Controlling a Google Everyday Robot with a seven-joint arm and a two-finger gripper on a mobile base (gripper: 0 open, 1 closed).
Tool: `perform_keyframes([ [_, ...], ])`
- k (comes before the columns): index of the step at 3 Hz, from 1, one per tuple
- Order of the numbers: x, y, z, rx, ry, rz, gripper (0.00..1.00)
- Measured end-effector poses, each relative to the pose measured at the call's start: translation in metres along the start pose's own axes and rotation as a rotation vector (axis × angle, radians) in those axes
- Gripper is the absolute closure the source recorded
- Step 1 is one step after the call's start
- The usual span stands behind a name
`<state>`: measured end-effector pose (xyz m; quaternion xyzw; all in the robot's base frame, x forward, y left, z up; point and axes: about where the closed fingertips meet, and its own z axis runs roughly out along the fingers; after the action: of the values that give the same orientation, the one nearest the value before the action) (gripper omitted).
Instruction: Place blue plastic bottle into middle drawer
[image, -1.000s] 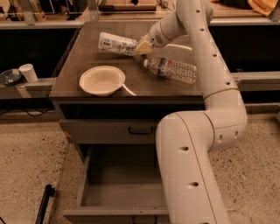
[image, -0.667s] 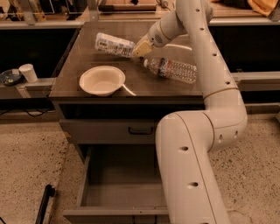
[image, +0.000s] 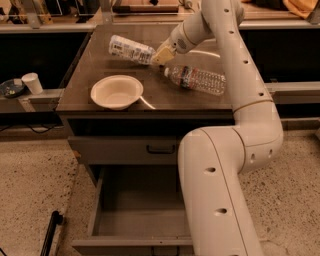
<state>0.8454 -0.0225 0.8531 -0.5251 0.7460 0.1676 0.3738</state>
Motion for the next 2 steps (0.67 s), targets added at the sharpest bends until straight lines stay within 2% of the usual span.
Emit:
perform_keyframes([
  [2,0.0000,0.0000,0.0001,0.000,0.000,0.000,0.04],
])
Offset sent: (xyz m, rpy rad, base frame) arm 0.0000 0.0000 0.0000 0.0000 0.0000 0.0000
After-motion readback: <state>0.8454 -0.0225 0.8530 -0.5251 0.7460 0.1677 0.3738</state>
